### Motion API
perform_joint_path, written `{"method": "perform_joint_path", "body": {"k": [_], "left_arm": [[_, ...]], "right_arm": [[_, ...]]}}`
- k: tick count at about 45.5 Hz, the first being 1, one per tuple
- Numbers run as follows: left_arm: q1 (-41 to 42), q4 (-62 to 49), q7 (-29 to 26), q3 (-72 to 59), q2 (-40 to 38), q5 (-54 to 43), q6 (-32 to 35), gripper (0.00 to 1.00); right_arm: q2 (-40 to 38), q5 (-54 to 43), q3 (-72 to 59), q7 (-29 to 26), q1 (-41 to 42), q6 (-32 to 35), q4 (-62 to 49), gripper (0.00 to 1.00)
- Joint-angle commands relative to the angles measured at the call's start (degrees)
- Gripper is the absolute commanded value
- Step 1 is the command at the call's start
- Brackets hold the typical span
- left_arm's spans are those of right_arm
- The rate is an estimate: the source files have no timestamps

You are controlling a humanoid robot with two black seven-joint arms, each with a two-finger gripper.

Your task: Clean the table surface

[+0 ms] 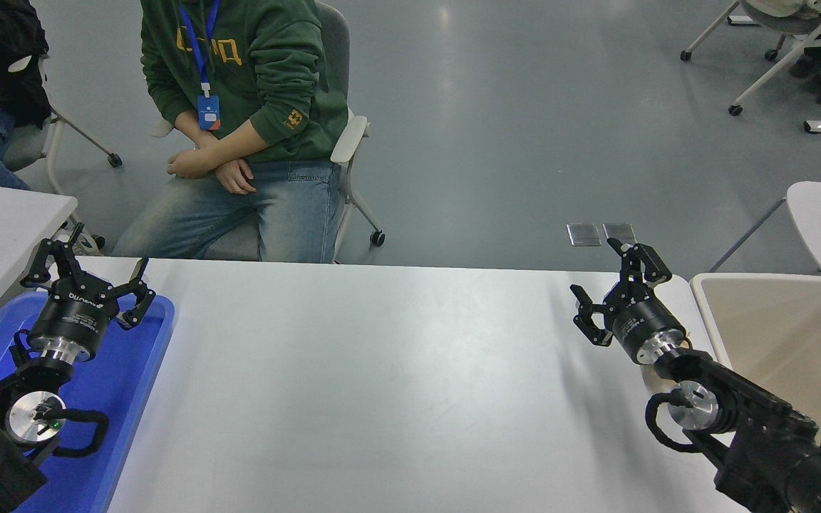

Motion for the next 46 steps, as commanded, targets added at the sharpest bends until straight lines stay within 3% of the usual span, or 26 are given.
{"method": "perform_joint_path", "body": {"k": [1,20,28,35,46], "left_arm": [[0.05,0.0,0.07,0.0,0.0,0.0,0.0,1.0],[0.05,0.0,-0.02,0.0,0.0,0.0,0.0,1.0],[0.05,0.0,-0.02,0.0,0.0,0.0,0.0,1.0],[-0.04,0.0,0.07,0.0,0.0,0.0,0.0,1.0],[-0.04,0.0,0.07,0.0,0.0,0.0,0.0,1.0]], "right_arm": [[0.33,-1.45,-0.03,0.4,-0.18,-1.19,0.11,1.0],[-0.02,-1.88,-0.29,0.23,0.26,-1.19,0.11,1.0],[-2.3,-10.66,-1.08,-0.12,0.79,-1.37,0.11,1.0],[-4.85,-16.03,-5.29,-0.3,2.28,-3.12,0.29,1.0],[-10.56,-16.57,-16.63,-0.39,5.89,-3.39,1.16,1.0]]}}
